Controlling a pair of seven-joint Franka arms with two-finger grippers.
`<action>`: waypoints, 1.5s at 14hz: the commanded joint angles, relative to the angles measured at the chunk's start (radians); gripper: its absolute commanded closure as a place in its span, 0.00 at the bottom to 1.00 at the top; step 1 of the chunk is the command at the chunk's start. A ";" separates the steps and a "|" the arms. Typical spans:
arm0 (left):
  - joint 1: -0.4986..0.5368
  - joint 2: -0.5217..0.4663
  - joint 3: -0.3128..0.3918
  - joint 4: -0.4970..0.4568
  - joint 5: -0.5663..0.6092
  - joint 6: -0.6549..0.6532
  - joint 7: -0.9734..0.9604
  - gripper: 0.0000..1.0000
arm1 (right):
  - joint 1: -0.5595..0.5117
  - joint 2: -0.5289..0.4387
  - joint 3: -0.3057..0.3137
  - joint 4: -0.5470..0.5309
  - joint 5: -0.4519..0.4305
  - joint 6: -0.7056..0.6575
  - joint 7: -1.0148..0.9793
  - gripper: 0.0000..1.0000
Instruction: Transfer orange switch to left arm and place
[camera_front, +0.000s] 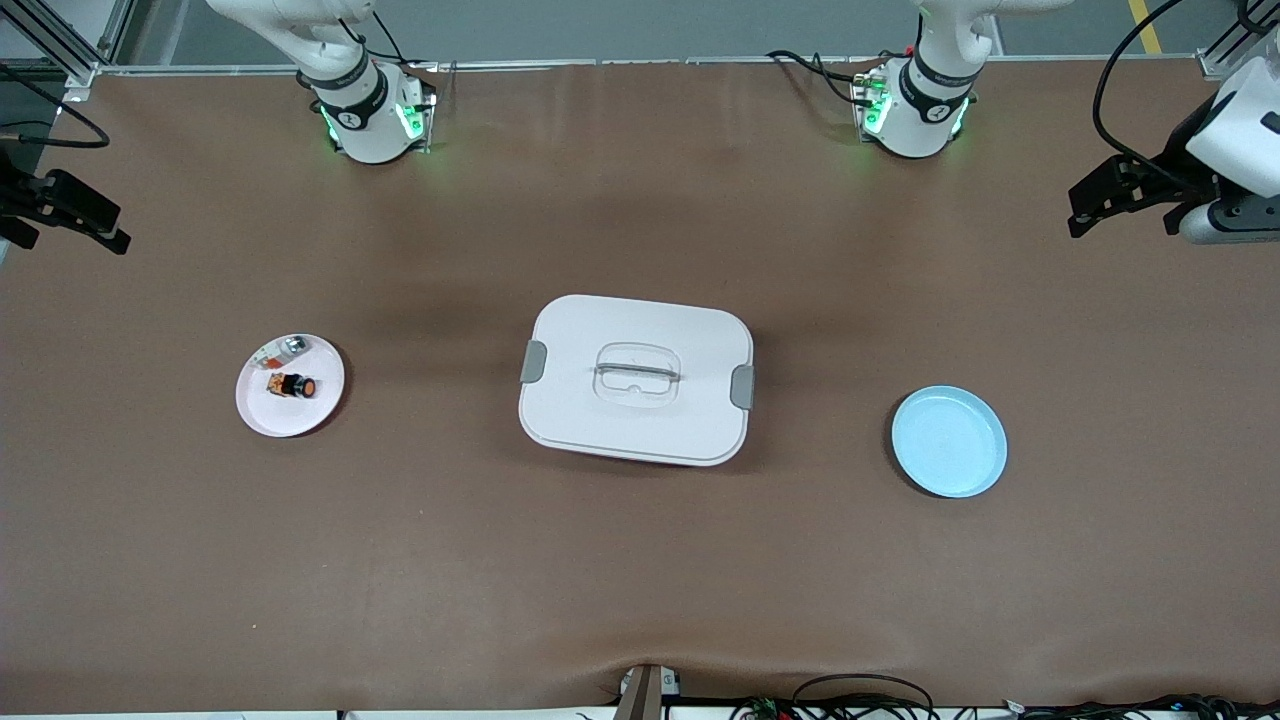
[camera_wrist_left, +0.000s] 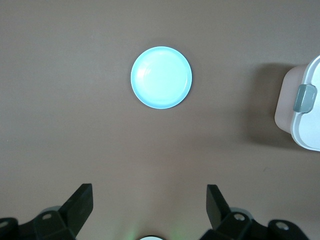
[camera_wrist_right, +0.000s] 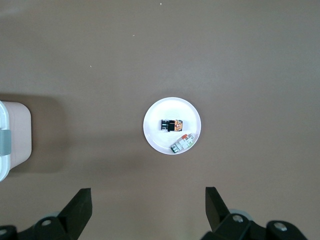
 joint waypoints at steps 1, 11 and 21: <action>0.002 0.008 -0.003 0.019 0.002 -0.014 0.020 0.00 | -0.005 0.014 0.001 0.030 0.011 -0.018 -0.012 0.00; 0.011 0.011 0.005 0.024 0.011 -0.014 0.012 0.00 | -0.006 0.014 0.001 0.030 0.011 -0.015 -0.012 0.00; 0.002 0.034 -0.001 0.022 0.028 -0.001 0.004 0.00 | -0.003 0.043 0.004 0.020 -0.001 -0.022 -0.014 0.00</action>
